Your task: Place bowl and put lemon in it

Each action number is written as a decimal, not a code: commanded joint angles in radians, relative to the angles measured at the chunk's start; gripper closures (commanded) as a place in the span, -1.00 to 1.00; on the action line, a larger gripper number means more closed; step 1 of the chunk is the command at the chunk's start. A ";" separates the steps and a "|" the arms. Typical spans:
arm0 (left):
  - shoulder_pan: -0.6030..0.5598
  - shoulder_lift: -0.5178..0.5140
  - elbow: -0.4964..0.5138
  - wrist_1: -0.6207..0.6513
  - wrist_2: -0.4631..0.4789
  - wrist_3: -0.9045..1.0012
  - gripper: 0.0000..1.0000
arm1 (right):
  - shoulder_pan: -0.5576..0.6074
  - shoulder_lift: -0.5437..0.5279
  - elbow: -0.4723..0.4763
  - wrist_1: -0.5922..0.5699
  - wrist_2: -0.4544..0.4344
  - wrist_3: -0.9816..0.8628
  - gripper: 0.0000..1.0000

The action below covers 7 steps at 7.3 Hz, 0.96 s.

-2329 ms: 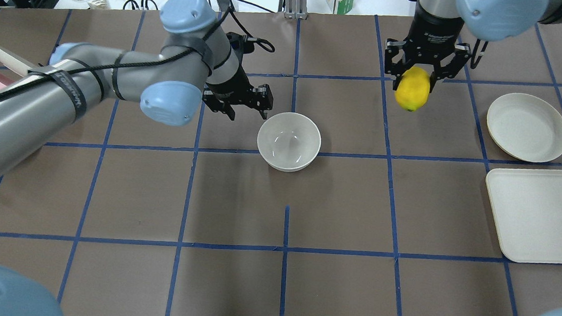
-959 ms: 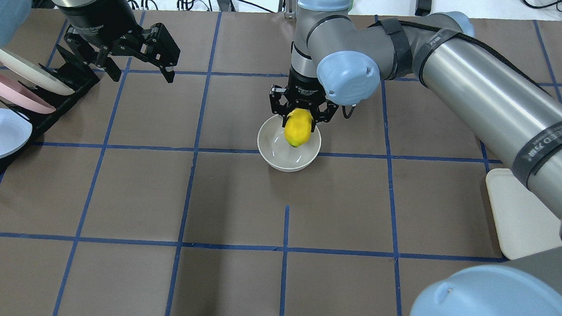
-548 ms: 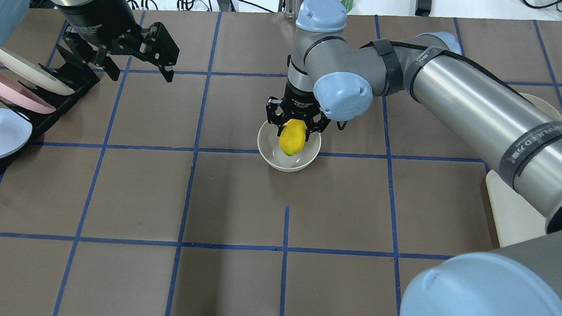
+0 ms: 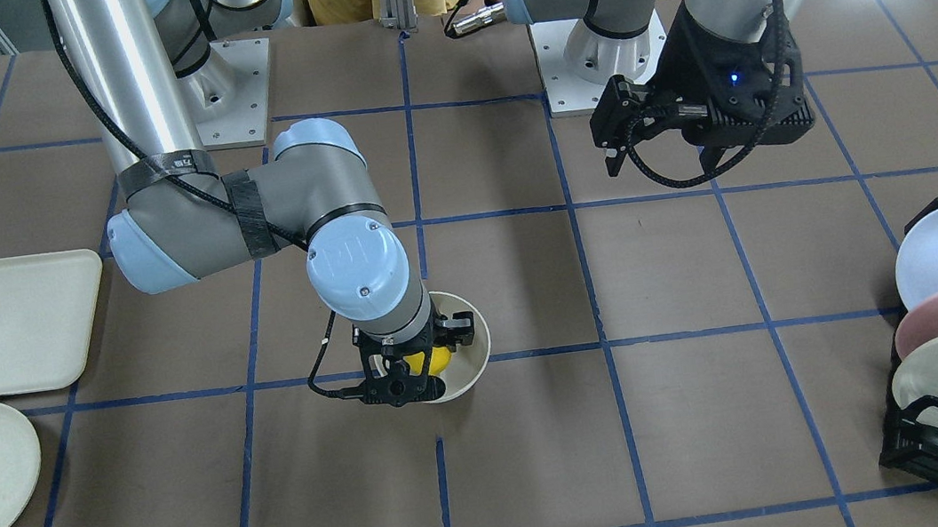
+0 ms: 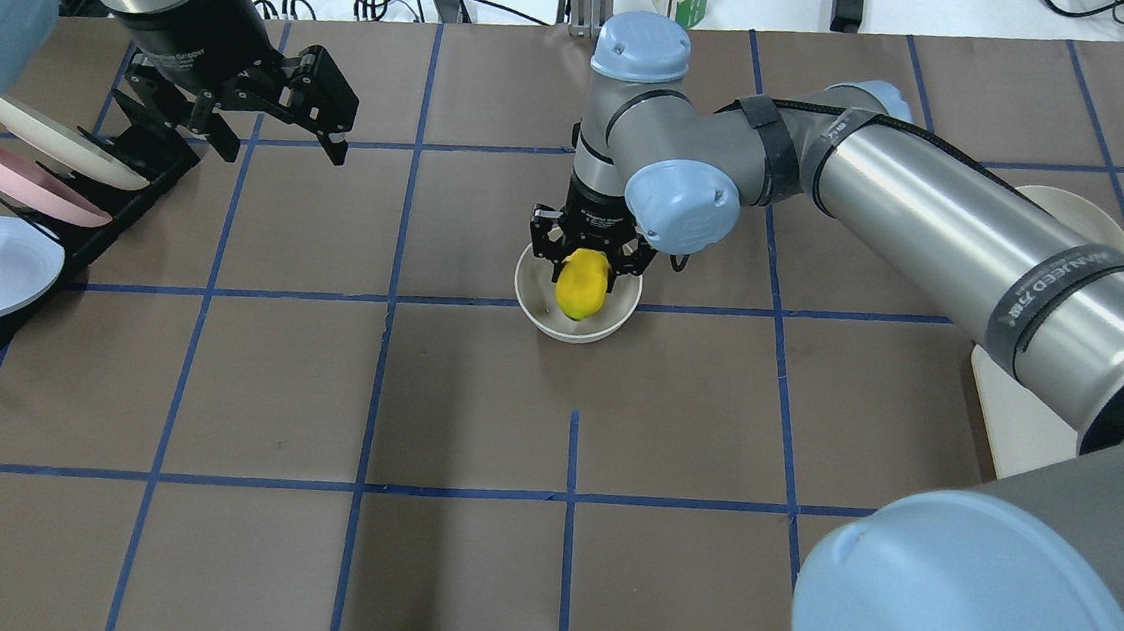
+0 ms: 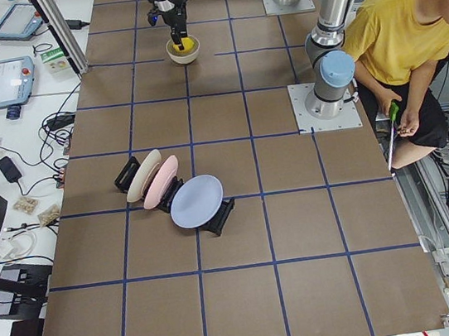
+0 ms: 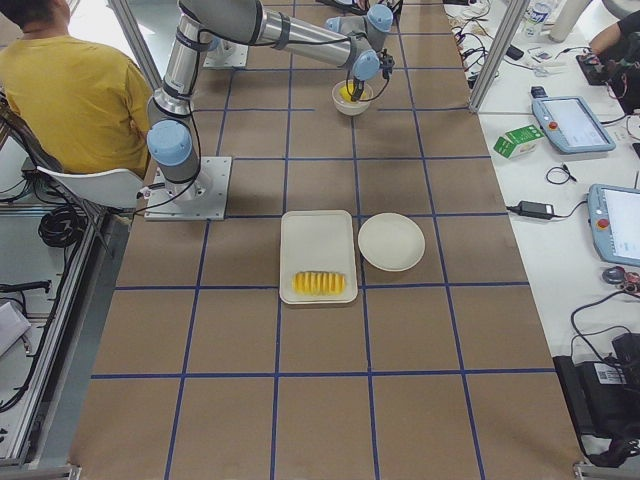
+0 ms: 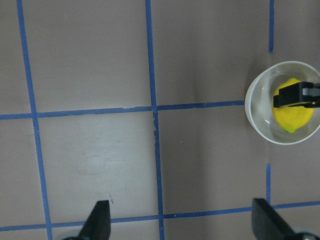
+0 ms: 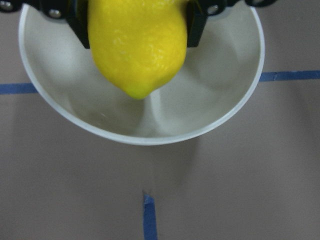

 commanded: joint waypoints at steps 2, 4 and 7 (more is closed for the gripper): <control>0.000 0.001 -0.002 0.002 0.001 0.003 -1.00 | 0.001 0.018 0.017 -0.020 0.002 0.003 0.06; 0.002 0.002 0.000 0.003 0.004 0.005 -1.00 | 0.022 0.031 0.015 -0.036 0.000 0.009 -0.21; 0.012 0.008 -0.002 0.000 0.016 0.002 -1.00 | 0.022 0.009 0.004 -0.034 -0.001 -0.003 -1.00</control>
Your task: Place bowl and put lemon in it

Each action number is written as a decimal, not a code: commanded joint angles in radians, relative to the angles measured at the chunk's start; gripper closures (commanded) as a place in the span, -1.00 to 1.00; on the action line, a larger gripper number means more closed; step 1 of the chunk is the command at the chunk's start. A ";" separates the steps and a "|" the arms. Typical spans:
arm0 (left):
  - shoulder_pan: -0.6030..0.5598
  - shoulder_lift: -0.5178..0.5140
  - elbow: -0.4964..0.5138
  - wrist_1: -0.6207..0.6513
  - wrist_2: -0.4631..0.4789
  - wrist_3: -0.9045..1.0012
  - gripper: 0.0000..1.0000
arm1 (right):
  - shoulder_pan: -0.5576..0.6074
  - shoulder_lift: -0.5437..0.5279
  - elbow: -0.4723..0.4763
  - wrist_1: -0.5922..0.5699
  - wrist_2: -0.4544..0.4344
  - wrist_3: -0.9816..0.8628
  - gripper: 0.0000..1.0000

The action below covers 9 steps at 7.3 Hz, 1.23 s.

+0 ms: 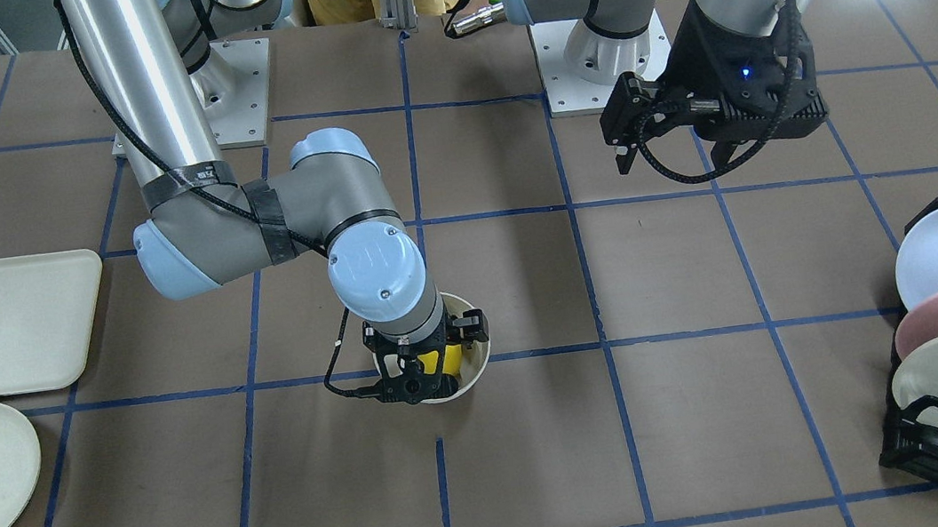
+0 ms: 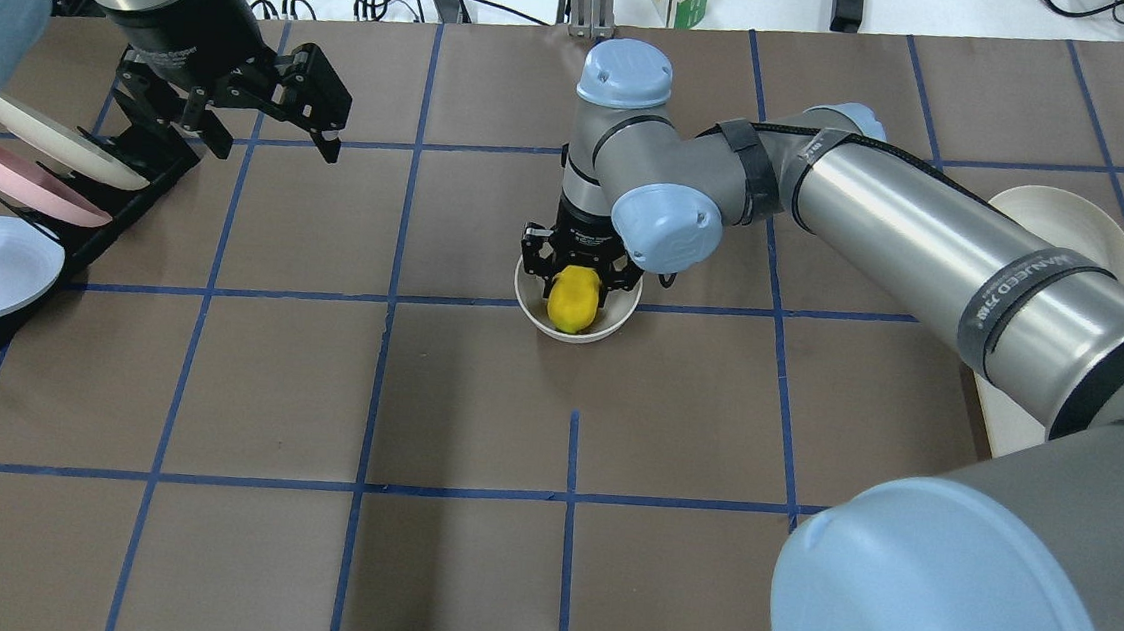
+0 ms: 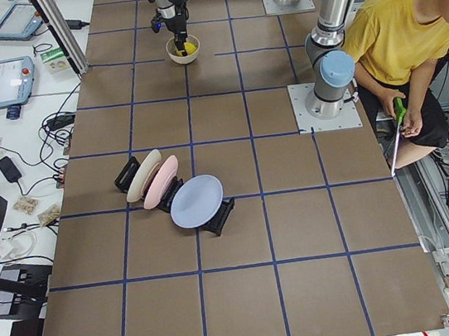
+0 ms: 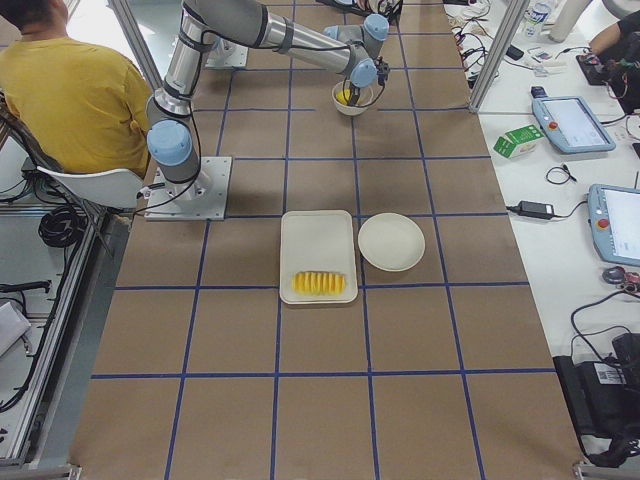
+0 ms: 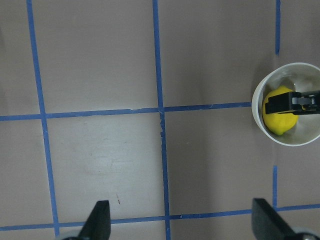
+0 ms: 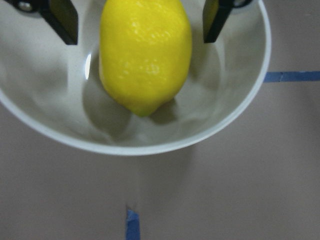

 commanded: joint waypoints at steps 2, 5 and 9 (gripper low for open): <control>0.001 0.003 -0.002 -0.001 0.000 -0.003 -1.00 | -0.016 -0.101 -0.012 0.026 -0.016 -0.001 -1.00; 0.001 0.003 -0.002 -0.001 0.000 -0.003 -1.00 | -0.128 -0.287 -0.006 0.182 -0.159 -0.077 -1.00; 0.001 0.011 -0.007 0.011 0.003 -0.010 -1.00 | -0.338 -0.508 0.034 0.389 -0.194 -0.258 -1.00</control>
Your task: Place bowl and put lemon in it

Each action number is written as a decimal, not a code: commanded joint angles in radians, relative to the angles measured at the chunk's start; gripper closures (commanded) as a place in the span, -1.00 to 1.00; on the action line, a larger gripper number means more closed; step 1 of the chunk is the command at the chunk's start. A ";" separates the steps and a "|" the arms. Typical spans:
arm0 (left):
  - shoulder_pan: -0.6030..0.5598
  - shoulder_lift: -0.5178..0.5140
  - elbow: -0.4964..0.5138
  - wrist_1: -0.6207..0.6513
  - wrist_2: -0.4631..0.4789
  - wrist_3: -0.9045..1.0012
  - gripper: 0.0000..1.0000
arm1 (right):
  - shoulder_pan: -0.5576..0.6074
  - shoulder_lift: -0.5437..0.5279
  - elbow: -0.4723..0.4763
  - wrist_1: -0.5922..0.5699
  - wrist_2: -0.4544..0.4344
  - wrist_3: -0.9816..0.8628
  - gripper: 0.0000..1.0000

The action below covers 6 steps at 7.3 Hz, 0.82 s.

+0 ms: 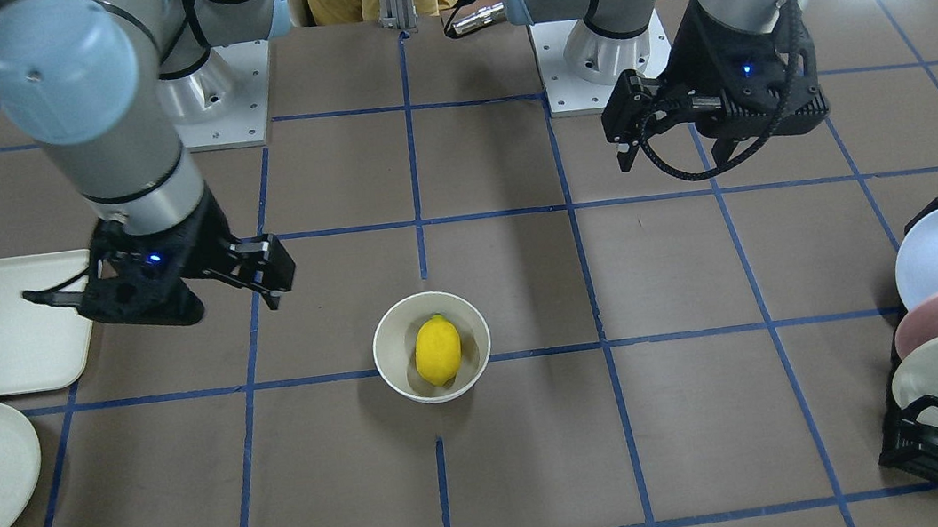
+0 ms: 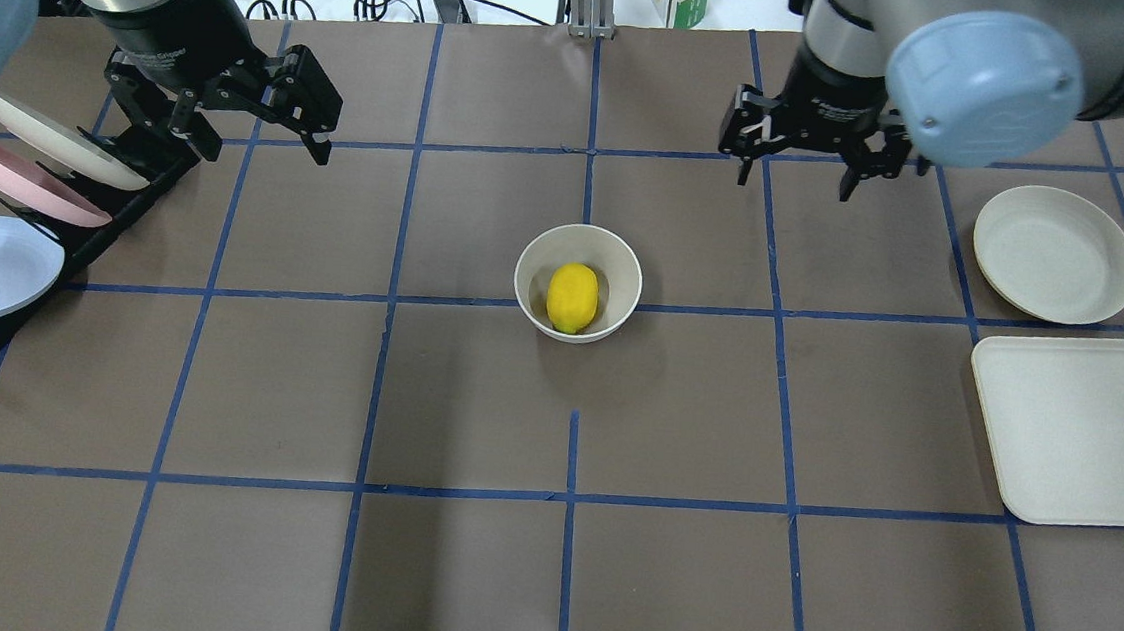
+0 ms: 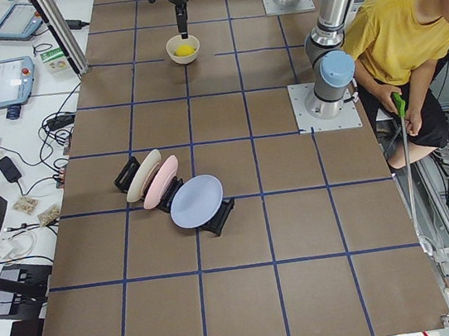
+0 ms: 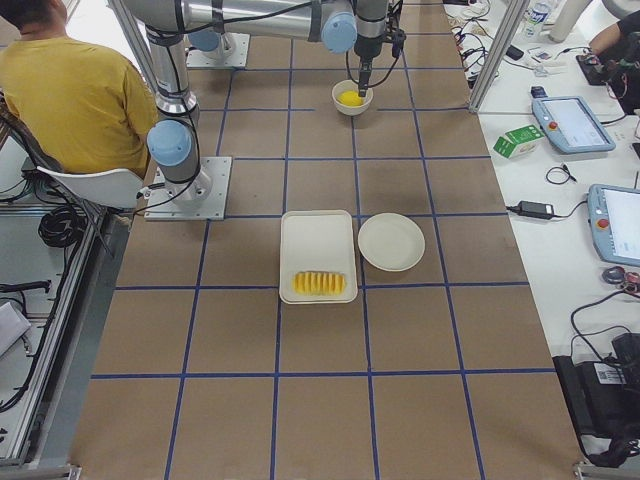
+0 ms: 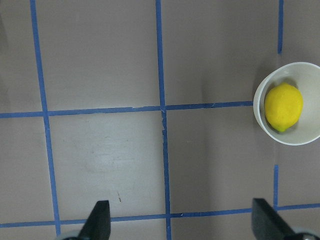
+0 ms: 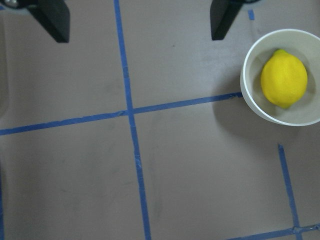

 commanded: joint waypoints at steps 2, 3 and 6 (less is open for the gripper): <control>-0.001 0.003 -0.001 0.029 0.000 -0.009 -1.00 | -0.044 -0.152 0.071 0.095 -0.003 -0.053 -1.00; -0.001 0.003 -0.003 0.043 0.000 -0.009 -1.00 | -0.046 -0.153 0.069 0.095 -0.004 -0.066 -1.00; -0.001 0.003 -0.004 0.037 0.001 -0.009 -1.00 | -0.046 -0.159 0.062 0.103 0.007 -0.067 -1.00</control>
